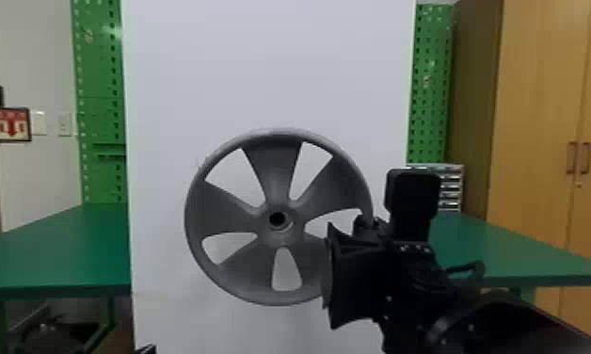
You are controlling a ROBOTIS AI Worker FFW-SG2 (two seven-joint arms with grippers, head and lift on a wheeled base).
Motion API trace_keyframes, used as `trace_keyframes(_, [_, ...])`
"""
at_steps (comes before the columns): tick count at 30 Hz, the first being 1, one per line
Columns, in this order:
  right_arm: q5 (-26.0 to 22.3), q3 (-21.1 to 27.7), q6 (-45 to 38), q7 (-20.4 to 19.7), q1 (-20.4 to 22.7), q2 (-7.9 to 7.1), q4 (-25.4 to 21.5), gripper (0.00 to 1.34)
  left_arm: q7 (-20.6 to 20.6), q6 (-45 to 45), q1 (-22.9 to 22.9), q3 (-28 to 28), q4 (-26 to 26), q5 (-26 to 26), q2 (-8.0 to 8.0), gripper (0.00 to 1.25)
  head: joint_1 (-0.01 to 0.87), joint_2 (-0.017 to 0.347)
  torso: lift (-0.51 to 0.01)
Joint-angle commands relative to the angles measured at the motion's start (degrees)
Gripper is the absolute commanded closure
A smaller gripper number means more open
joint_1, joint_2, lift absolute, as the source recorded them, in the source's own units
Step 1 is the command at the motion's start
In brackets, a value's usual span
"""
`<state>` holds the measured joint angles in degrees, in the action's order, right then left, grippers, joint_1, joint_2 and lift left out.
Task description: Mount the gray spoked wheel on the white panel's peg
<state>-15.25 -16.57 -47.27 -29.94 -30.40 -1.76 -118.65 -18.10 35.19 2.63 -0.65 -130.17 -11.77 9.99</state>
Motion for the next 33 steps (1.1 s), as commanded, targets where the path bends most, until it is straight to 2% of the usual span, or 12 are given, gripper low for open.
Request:
trace_keyframes(1, [0.05,0.05,0.16,-0.03,-0.01,0.00,0.00,1.30,0.00,0.05,0.00,-0.05,0.00,0.00,0.03,0.39,0.123,-0.008,-0.405])
trace_keyframes(17, [0.13,0.22,1.74,0.05,-0.01,0.00,0.97,1.30,0.00,0.05,-0.08,-0.14,0.09,-0.27,0.11,0.39,0.123,-0.008,-0.405])
trace_keyframes(33, [-2.77,1.54,5.25,0.14,-1.50,-0.09,5.98,1.30,0.00,0.05,-0.26,-0.23,0.18,-0.36,0.29,0.38,0.123,-0.008,-0.405])
